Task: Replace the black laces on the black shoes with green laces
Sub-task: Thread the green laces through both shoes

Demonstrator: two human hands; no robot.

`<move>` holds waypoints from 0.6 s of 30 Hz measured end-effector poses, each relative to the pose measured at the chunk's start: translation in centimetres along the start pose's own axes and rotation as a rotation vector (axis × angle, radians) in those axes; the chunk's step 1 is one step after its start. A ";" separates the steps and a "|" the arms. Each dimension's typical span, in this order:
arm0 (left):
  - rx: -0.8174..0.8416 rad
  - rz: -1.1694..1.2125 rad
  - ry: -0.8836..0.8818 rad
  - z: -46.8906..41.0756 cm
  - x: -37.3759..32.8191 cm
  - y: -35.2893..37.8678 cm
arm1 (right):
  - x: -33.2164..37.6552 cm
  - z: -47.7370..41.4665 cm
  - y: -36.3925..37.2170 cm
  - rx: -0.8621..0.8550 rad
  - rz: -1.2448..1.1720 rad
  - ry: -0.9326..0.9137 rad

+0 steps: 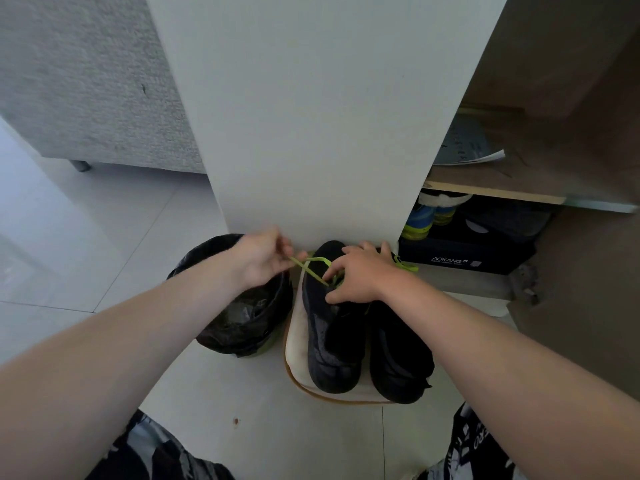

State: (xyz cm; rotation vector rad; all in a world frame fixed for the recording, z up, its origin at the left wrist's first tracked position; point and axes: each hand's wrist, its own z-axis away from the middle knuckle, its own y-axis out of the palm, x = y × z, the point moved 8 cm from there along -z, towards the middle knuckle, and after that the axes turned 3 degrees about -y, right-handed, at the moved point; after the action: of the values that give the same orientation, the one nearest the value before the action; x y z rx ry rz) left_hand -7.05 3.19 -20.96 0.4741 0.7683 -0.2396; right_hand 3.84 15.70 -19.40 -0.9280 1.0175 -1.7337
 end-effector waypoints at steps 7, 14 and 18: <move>0.114 -1.606 0.191 1.0 -1.5 -0.7 | 0.7 -0.2 0.0 -0.024 0.009 -0.038; 0.000 -1.647 0.423 2.3 -4.0 3.4 | 0.5 -0.1 0.0 -0.005 -0.002 -0.005; -0.015 -0.639 0.344 1.8 -4.7 0.9 | 0.4 -0.1 -0.1 0.005 -0.010 -0.004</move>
State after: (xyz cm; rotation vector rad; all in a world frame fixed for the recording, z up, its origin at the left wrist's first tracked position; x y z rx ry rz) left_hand -8.89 3.22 -16.17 0.2436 1.2480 -0.7592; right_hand 3.61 15.35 -19.31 -0.9347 1.0068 -1.7417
